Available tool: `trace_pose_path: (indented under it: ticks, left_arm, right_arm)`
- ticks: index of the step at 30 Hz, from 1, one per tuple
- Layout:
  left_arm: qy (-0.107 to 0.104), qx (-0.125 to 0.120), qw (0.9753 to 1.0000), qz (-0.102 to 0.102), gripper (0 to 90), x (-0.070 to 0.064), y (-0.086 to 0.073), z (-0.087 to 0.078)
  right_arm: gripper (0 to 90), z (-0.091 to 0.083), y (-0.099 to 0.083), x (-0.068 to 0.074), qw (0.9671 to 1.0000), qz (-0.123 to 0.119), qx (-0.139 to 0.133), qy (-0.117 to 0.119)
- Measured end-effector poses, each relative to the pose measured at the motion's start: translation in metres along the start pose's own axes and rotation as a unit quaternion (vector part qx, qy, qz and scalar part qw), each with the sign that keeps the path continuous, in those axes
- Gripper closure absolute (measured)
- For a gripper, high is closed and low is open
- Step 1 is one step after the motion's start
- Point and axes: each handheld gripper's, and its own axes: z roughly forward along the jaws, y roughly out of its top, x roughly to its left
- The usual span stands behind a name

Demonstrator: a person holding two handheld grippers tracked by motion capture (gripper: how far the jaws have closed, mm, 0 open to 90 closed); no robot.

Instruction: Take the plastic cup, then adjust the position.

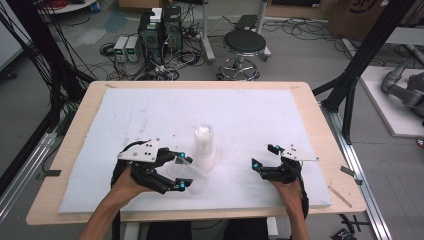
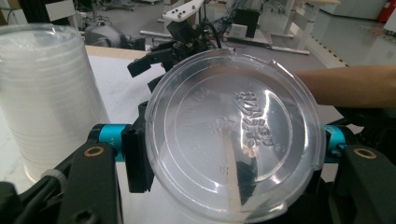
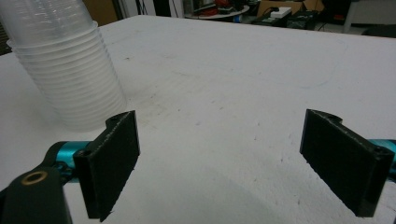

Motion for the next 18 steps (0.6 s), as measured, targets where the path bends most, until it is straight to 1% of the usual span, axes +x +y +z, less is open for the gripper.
trace_pose_path:
  ticks: [1,4,8,11,13,14,18]
  left_arm:
    - [-0.004,0.004,1.0000,-0.003,37.5,0.0004,-0.0033,0.0011]
    - [-0.005,0.011,0.9999,-0.004,37.5,-0.0005,-0.0066,0.0030]
    - [-0.004,0.010,0.9999,-0.004,37.5,-0.0009,-0.0064,0.0027]
    - [-0.003,0.009,0.9999,-0.003,37.6,-0.0008,-0.0062,0.0025]
    - [-0.002,0.009,0.9999,-0.004,37.6,-0.0007,-0.0065,0.0023]
    - [0.001,0.011,0.9999,-0.004,37.5,-0.0003,-0.0072,0.0019]
    - [0.002,0.013,0.9999,-0.005,37.6,0.0004,-0.0081,0.0016]
  right_arm:
    - [11.9,0.0002,0.0001,-0.0002,1.0000,-0.001,0.000,-0.001]
    - [11.9,0.0003,0.0001,-0.0004,1.0000,-0.002,0.001,0.000]
    - [11.9,-0.0004,-0.0002,0.0007,1.0000,-0.006,-0.003,-0.001]
    - [11.9,-0.0007,-0.0002,0.0002,1.0000,-0.002,-0.002,0.005]
    - [11.9,-0.0005,-0.0001,-0.0009,1.0000,-0.005,-0.005,0.005]
    - [11.9,-0.0008,-0.0001,-0.0014,1.0000,0.002,-0.004,0.007]
    - [12.0,-0.0006,0.0001,-0.0018,1.0000,0.003,-0.005,0.008]
